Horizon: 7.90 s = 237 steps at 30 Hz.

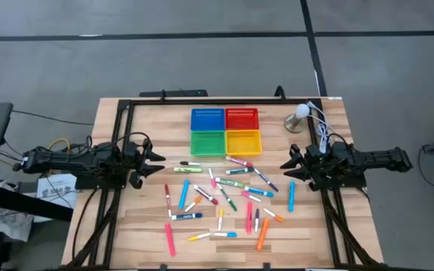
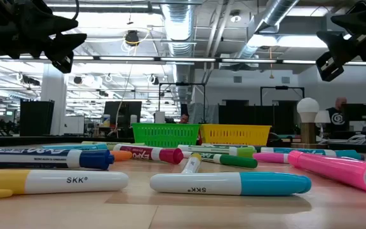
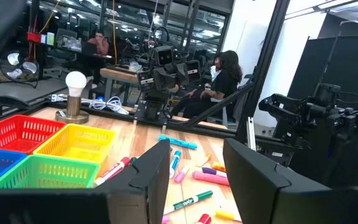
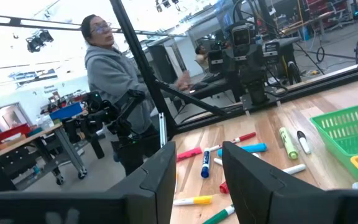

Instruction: Pick & Place Markers

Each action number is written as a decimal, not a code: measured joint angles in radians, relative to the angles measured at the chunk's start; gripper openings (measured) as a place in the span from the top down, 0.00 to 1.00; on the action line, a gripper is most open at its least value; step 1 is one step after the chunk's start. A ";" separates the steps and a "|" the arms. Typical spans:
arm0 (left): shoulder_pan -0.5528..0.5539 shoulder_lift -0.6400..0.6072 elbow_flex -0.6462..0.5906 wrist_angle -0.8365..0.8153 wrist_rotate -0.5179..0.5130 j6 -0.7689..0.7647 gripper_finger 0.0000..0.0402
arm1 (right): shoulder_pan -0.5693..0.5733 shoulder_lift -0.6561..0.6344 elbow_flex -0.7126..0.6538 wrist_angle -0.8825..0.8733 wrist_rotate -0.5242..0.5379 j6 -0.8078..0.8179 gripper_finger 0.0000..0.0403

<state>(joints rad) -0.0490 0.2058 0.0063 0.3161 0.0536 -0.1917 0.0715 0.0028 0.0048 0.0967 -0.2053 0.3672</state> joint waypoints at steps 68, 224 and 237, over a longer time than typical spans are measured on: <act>0.000 0.000 0.000 0.000 0.000 0.000 0.63 | 0.000 0.000 0.000 0.000 0.001 0.000 0.70; 0.089 1.357 0.635 -0.546 -0.245 0.123 0.63 | 0.000 0.000 0.000 0.000 0.010 0.000 0.70; 0.089 1.347 0.629 -0.515 -0.246 0.140 0.63 | 0.000 0.000 0.000 0.001 0.022 0.000 0.70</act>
<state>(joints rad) 0.0402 1.5524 0.6357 -0.1991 -0.1921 -0.0515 0.0711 0.0025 0.0051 0.0975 -0.1829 0.3676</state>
